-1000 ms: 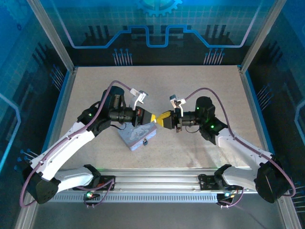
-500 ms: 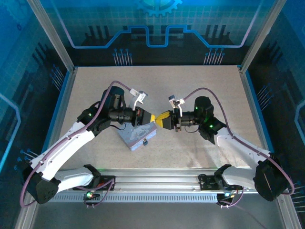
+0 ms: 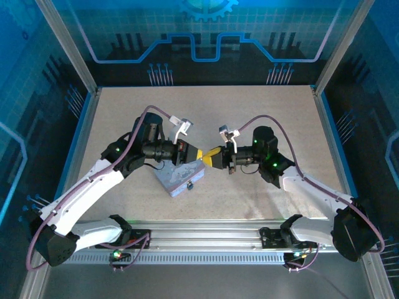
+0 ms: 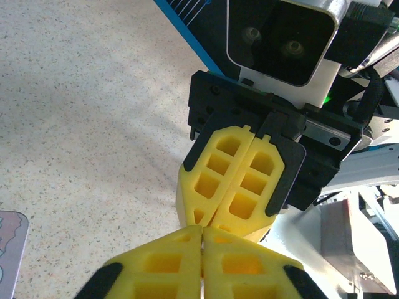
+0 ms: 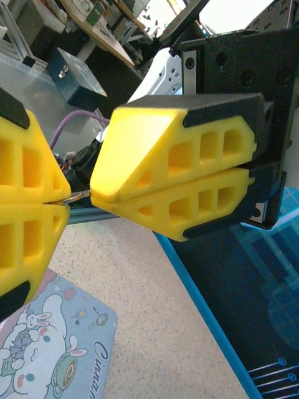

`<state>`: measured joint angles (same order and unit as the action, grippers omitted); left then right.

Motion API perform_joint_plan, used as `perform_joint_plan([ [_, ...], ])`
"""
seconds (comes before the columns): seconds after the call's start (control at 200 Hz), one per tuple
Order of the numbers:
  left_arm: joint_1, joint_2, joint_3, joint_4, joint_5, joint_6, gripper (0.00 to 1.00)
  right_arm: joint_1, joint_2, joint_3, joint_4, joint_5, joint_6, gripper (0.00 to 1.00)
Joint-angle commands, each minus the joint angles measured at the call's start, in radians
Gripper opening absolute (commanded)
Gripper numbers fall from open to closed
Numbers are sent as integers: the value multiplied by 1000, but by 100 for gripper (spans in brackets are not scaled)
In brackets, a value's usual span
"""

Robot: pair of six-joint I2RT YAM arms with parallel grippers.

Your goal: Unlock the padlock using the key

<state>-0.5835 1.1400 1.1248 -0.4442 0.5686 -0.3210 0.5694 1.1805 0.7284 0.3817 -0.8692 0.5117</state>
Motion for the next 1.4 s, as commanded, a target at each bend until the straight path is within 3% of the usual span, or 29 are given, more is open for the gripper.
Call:
perform_joint_plan([
  [0.0, 6, -21, 18, 13, -2, 14, 18, 1, -23, 11, -62, 67, -27, 0],
  [0.1, 17, -35, 13, 5, -68, 3, 49, -12, -27, 4, -103, 103, -35, 0],
  [0.19, 42, -57, 1, -18, -158, -23, 65, -26, -31, -12, -145, 145, -40, 0],
  [0.3, 126, -91, -47, -79, -281, -117, 78, -34, -35, -21, -205, 202, -59, 0],
  [0.485, 359, -136, -208, -175, -315, -337, 81, -40, -25, -20, -288, 271, -86, 0],
  [0.625, 429, -168, -326, -166, -313, -405, 82, -45, -8, -20, -315, 300, -84, 0],
  [1.0, 451, -74, -475, -40, -275, -445, 83, -46, 19, -29, -311, 314, -81, 0],
  [1.396, 449, 45, -505, 61, -196, -411, 70, -46, 22, -38, -300, 314, -80, 0],
])
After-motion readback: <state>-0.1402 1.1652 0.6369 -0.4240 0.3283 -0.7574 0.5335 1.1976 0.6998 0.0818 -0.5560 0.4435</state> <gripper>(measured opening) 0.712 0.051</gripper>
